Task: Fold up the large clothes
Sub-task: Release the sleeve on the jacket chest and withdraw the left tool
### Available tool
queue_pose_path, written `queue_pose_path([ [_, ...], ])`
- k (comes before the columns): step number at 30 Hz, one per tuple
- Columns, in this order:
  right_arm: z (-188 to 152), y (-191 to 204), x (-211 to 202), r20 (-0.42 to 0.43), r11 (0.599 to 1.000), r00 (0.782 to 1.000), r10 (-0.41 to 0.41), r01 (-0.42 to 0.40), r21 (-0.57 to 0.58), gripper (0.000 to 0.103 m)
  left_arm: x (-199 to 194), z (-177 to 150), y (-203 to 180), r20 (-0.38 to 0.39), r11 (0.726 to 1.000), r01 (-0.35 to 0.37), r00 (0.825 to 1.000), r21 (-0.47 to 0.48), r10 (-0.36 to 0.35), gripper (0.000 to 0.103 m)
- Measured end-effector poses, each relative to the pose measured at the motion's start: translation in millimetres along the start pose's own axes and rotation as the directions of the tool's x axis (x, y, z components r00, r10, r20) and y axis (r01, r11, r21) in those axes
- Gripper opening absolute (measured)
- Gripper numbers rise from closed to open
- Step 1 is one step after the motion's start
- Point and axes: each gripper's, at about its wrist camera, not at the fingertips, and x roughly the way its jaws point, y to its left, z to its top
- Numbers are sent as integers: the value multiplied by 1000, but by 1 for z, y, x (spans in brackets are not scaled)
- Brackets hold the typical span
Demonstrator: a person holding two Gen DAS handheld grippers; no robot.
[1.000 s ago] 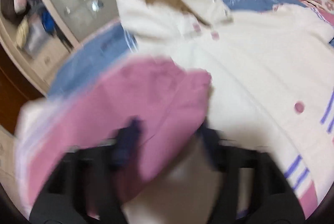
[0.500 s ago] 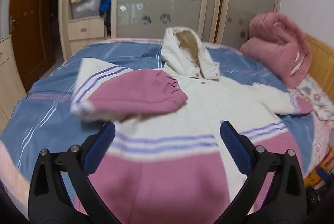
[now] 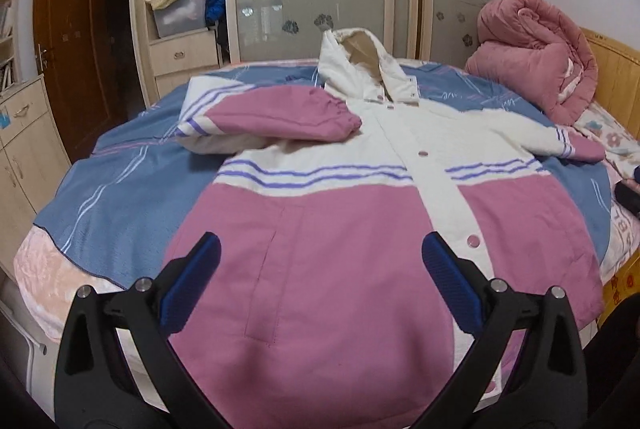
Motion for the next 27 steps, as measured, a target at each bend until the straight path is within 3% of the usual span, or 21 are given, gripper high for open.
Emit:
queue_pose_path([
  [2, -4, -1, 8, -43, 999, 999, 18, -17, 29, 102, -2, 0, -1, 7, 1000, 8, 1000, 4, -8, 101],
  [6, -5, 4, 4, -12, 1000, 1000, 8, -8, 19, 102, 3, -3, 3, -26, 1000, 2, 1000, 3, -2, 101],
  [11, -6, 9, 5, -17, 998, 998, 56, -56, 32, 102, 12, -6, 8, -69, 999, 26, 997, -36, -28, 101],
  [15, -7, 15, 7, -18, 999, 999, 46, -46, -3, 102, 9, -6, 6, -56, 1000, 16, 998, -18, -17, 101],
  [27, -7, 8, 10, -24, 998, 999, 43, -42, 56, 102, 7, -6, 10, -49, 999, 35, 998, -38, -37, 101],
])
